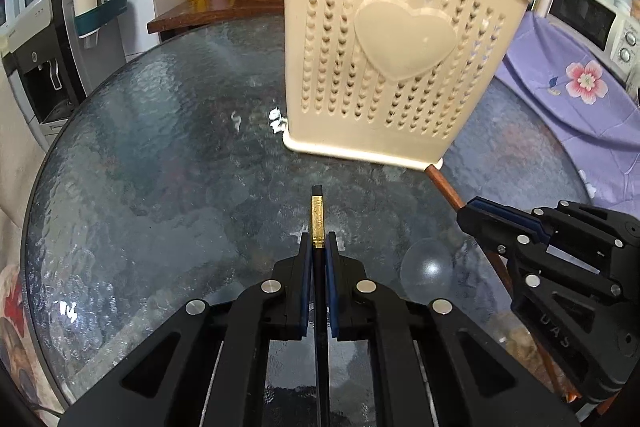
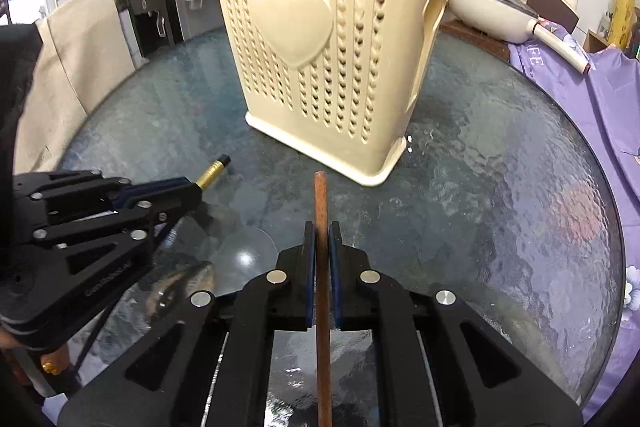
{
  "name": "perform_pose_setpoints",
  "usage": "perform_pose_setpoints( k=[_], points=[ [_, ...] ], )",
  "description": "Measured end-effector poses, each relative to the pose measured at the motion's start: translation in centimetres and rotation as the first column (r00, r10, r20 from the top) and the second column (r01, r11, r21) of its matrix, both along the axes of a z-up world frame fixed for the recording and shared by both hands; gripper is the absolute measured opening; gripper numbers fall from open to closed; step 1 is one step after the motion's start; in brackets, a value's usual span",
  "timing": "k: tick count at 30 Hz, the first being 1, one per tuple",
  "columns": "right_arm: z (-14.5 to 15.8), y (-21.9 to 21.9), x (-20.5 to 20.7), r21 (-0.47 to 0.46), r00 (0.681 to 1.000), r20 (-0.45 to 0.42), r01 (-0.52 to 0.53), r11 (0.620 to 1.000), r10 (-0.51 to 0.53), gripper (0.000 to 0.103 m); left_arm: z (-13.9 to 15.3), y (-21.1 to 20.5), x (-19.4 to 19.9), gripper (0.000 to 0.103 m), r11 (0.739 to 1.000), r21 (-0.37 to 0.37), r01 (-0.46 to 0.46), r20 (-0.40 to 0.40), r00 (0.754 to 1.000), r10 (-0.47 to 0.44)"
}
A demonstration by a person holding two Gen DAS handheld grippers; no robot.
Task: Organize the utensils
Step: 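Carry both chopsticks over the cream holder and lower them in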
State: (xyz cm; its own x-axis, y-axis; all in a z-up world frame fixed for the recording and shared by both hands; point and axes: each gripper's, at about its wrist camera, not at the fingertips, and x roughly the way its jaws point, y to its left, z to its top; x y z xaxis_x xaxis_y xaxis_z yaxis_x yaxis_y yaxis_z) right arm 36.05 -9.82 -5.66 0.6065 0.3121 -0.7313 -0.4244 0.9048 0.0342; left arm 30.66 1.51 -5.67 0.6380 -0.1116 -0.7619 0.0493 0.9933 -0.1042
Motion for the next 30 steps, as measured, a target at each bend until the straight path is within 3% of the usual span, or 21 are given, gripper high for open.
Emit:
perform_pose_setpoints(
  k=[7, 15, 22, 30],
  points=[
    [3.6, -2.1, -1.3, 0.140, 0.999, 0.043, -0.004, 0.990, -0.002, 0.007, 4.5, 0.9, -1.8, 0.007, 0.998, -0.058, 0.021, 0.106, 0.994, -0.014],
    [8.9, -4.6, -3.7, 0.262, 0.991, 0.131, -0.031, 0.964, -0.004, 0.007, 9.7, 0.8, -4.6, 0.007, 0.991, -0.106, 0.077, 0.233, 0.971, -0.051],
    [12.2, -5.7, -5.9, 0.284, 0.981, 0.196, -0.064, 0.957, 0.008, 0.007, 11.6, 0.7, -5.8, 0.007, 0.984, -0.135, 0.119, 0.276, 0.958, -0.078],
    [13.1, -5.7, -6.4, 0.301, 0.975, 0.219, -0.097, 0.949, 0.030, 0.007, 12.7, 1.1, -6.6, 0.007, 0.980, -0.148, 0.129, 0.296, 0.952, -0.080]
  ],
)
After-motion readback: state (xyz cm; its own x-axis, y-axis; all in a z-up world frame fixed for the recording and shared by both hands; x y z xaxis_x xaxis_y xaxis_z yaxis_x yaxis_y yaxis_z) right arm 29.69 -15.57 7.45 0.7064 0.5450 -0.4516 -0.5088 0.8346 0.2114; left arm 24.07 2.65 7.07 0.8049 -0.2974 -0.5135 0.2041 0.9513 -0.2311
